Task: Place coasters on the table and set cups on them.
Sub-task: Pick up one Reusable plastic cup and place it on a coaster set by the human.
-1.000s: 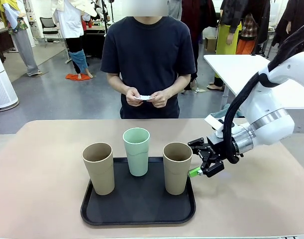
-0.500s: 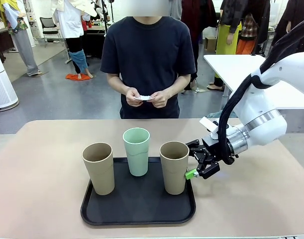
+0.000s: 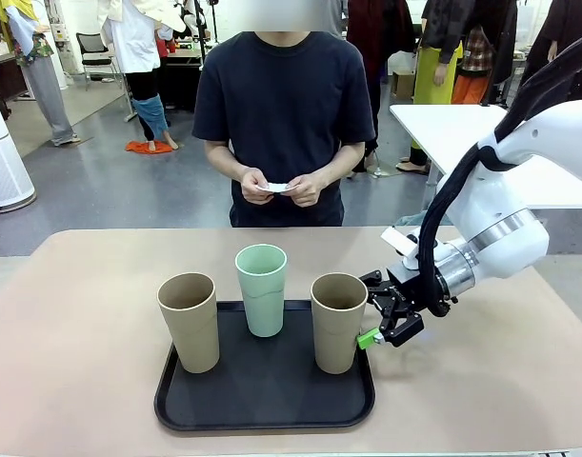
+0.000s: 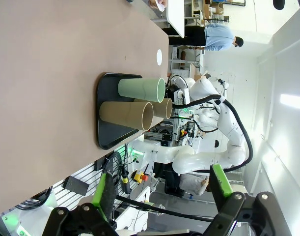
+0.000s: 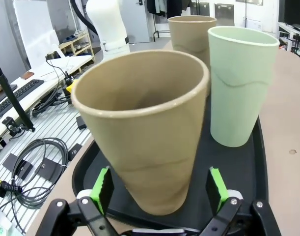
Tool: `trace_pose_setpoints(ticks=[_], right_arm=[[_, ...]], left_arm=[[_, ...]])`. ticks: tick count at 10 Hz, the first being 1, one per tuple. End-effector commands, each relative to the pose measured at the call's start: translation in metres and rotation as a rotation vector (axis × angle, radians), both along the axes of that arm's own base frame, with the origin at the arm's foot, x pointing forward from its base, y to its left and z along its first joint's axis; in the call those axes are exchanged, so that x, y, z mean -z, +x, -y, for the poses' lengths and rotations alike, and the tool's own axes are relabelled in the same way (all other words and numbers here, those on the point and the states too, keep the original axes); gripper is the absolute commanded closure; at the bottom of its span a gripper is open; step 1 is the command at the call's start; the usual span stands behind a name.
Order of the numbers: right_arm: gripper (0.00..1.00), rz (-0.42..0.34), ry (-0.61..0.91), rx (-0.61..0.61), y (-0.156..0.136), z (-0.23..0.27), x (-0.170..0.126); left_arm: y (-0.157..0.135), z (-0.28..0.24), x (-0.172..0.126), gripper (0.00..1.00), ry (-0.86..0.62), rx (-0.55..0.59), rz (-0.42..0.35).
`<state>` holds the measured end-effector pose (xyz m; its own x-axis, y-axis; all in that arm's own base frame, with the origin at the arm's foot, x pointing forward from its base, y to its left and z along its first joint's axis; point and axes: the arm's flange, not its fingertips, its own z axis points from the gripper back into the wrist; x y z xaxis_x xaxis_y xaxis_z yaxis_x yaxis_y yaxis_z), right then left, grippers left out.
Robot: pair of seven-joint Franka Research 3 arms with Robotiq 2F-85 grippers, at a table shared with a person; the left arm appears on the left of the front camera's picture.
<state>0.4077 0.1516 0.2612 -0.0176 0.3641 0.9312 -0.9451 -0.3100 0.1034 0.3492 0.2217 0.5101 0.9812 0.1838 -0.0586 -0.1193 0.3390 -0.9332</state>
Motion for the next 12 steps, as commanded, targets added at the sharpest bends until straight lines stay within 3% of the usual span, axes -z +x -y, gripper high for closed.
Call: trace_pose_setpoints(ticks=[1,11,12], right_arm=[[0.00,-0.007,0.006,-0.054,0.002,-0.009,-0.001],[0.00,-0.008,0.019,-0.101,0.005,-0.034,-0.002],[0.09,0.001,0.024,-0.111,0.004,-0.033,-0.001]], left_arm=[[0.001,0.000,-0.001,0.00,-0.003,-0.015,0.013],[0.001,0.000,-0.001,0.00,-0.003,-0.015,0.013],[0.001,0.000,-0.001,0.00,-0.003,-0.015,0.013]])
